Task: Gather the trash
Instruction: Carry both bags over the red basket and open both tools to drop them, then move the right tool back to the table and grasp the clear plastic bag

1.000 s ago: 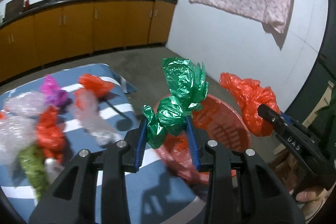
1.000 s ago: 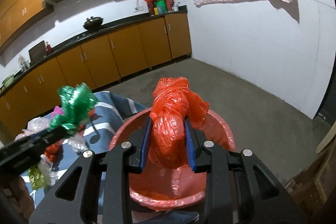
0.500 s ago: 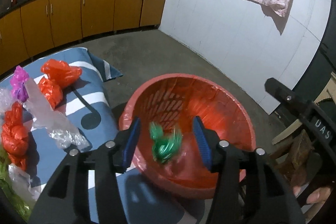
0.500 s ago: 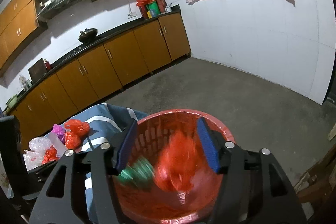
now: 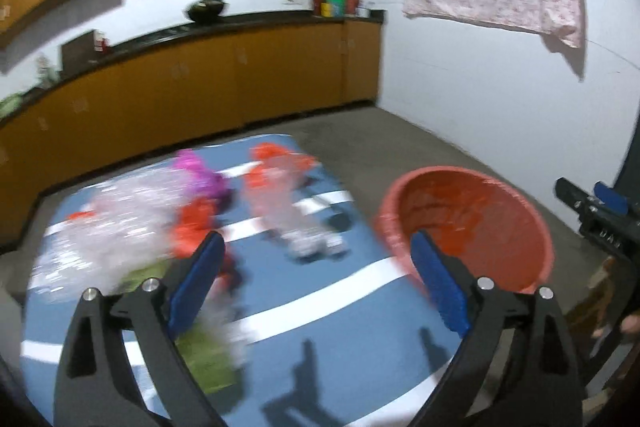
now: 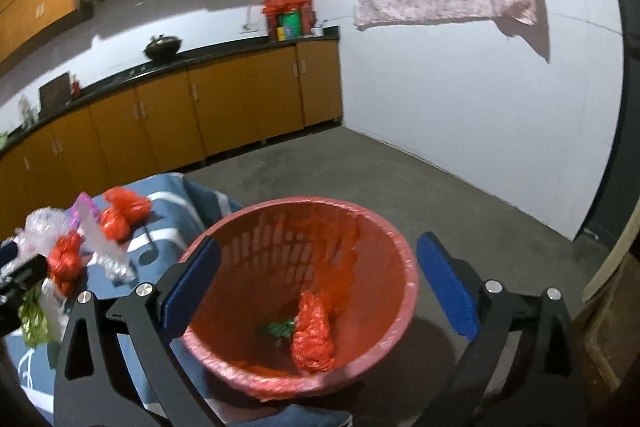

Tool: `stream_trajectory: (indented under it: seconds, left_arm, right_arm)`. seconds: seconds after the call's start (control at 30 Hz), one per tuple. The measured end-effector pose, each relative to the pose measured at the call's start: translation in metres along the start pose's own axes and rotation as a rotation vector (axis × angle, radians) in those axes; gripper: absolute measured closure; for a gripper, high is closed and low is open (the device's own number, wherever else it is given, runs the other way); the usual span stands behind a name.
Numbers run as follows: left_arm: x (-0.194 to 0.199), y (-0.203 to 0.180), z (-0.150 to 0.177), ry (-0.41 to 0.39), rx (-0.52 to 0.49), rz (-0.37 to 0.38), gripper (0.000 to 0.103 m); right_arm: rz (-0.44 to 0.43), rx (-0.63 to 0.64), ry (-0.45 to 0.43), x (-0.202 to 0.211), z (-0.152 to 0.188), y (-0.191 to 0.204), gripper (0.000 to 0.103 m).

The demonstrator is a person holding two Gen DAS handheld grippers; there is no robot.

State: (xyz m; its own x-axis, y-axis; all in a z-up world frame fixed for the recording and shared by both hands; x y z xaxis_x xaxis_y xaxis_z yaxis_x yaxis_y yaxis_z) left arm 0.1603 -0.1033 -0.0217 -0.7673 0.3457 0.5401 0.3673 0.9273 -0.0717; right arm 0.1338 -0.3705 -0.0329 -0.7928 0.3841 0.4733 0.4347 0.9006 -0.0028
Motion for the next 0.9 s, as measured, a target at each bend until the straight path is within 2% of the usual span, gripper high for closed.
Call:
stream_trajectory:
  seconds: [0.2,0.4,0.53,0.73,0.9]
  left_arm:
    - [0.043,0.059,0.020,-0.024,0.077,-0.133,0.009]
    - [0.066,0.110,0.038,-0.023,0.166,-0.232,0.008]
    - [0.075,0.128,0.049,-0.020,0.214,-0.256,0.008]
    - [0.082,0.141,0.059,-0.022,0.235,-0.269,0.008]
    - [0.087,0.150,0.062,-0.028,0.259,-0.285,0.008]
  right_arm:
    - [-0.081,0.040,0.008,0.011,-0.001,0.039,0.005]
    - [-0.150,0.118,0.009,0.021,0.003,0.084,0.005]
    - [-0.189,0.159,0.020,0.024,0.008,0.108,0.005]
    - [-0.236,0.175,0.055,0.018,0.013,0.134,0.006]
    - [-0.274,0.197,0.099,0.000,0.019,0.168,0.012]
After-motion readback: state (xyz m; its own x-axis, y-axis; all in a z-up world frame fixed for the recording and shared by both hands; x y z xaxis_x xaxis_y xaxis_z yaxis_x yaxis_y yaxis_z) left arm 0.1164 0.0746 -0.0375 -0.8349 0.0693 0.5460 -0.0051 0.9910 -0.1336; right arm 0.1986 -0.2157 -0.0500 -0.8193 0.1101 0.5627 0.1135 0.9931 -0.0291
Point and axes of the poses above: each gripper's, at about its wrist camera, not at the fingertips, and x roughly against the way its jaws point, y to its left, z to its underside, the point moved 1 cm from there along -x, roughly the way its jaws point, and after that the axes turned 10 degrees about z, right-handed, at the moved point
